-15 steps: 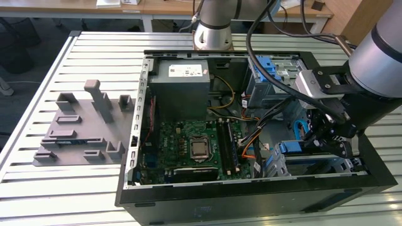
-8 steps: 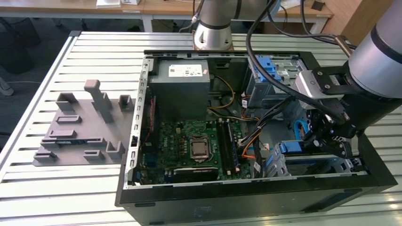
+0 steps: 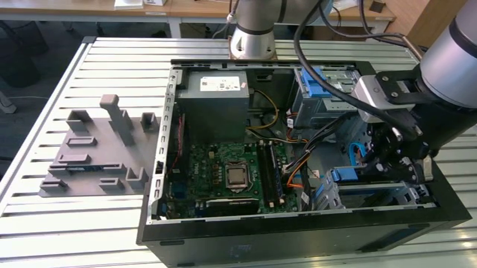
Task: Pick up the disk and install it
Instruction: 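Insert the second disk wire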
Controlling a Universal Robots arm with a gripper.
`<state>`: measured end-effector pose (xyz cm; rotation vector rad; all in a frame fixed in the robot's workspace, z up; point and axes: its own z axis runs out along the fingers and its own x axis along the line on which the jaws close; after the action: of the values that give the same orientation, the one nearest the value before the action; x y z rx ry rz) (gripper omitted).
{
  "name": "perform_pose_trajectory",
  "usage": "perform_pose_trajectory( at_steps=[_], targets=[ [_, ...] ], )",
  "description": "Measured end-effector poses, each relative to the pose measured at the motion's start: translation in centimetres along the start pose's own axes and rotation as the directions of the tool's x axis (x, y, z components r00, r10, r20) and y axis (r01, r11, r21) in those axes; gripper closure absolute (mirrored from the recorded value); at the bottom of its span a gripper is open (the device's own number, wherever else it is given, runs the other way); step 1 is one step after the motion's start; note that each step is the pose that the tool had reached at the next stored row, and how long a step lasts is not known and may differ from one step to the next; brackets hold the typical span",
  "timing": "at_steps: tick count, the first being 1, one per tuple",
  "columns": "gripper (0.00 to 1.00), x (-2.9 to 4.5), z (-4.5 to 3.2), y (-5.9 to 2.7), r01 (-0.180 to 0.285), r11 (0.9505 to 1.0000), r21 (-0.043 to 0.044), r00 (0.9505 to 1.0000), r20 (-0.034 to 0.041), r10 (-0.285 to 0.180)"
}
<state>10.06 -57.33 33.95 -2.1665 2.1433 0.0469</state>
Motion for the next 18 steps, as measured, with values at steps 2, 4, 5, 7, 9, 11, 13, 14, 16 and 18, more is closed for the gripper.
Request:
perform_pose_trajectory(
  at_steps=[2,4,5,7,9,11,13,14,16,18],
  targets=[
    [0.78,-0.02,-0.26,-0.02,0.0,1.0,-0.0007,1.0,-0.0001,0.0],
    [0.89,-0.03,-0.25,-0.02,0.0,1.0,-0.0008,1.0,0.0009,0.0],
    [0.89,-0.03,-0.26,-0.02,0.0,1.0,-0.0008,1.0,0.0012,0.0],
    [0.89,-0.01,-0.24,-0.33,0.0,1.0,-0.0009,1.0,0.0011,0.0],
    [0.89,-0.01,-0.19,-1.02,0.0,1.0,-0.0011,1.0,0.0011,0.0],
    [0.89,0.0,-0.12,-1.39,0.0,1.0,-0.0011,1.0,0.0013,0.0],
    [0.89,0.01,-0.02,-1.65,0.0,1.0,-0.0011,1.0,0.0012,0.0],
    [0.89,0.02,0.07,-1.69,0.0,1.0,-0.0011,1.0,0.0011,0.0],
    [0.89,0.05,0.32,-1.71,0.0,1.0,-0.001,1.0,0.0011,0.0],
    [0.89,0.06,0.54,-1.71,0.0,1.0,-0.001,1.0,0.0011,0.0]
  ],
)
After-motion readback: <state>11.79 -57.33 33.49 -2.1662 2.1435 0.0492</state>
